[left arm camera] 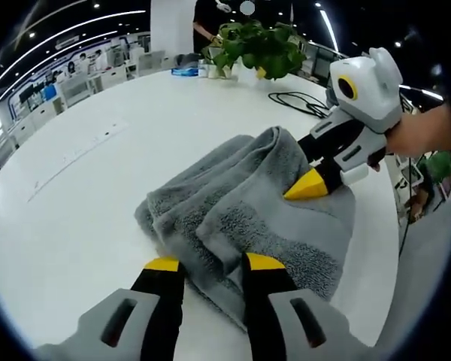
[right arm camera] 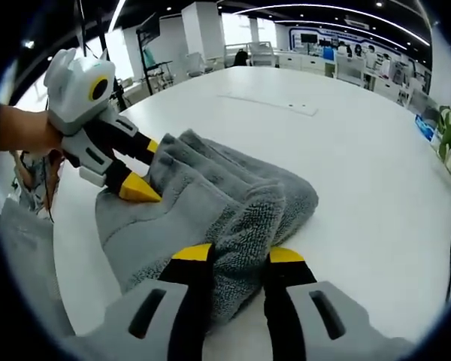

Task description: Fold the towel on the table until its edges align and the towel forms a compact rectangular stack.

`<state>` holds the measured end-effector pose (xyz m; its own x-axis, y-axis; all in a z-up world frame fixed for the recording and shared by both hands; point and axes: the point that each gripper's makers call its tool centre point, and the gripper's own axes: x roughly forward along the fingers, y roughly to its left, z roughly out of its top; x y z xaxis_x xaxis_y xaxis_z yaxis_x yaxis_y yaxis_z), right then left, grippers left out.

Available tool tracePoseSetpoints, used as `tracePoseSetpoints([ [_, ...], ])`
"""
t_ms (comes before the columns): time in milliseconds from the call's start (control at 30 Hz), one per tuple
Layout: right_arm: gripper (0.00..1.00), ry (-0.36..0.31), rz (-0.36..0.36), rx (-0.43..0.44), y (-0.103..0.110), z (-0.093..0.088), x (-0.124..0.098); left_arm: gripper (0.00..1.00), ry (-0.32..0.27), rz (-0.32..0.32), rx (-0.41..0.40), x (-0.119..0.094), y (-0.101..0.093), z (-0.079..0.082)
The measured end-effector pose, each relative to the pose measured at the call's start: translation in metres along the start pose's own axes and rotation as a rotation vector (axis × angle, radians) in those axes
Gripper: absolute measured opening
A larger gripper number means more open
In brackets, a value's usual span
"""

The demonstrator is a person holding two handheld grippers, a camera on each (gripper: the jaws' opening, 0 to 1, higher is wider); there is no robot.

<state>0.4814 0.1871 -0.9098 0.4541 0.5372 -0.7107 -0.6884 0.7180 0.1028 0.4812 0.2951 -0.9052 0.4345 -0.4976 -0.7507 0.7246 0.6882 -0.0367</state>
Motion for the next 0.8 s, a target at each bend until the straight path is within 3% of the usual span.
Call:
tracePoseSetpoints([
  [800, 0.25, 0.005, -0.014, -0.024, -0.023, 0.023, 0.018, 0.30, -0.006, 0.011, -0.007, 0.013, 0.027, 0.017],
])
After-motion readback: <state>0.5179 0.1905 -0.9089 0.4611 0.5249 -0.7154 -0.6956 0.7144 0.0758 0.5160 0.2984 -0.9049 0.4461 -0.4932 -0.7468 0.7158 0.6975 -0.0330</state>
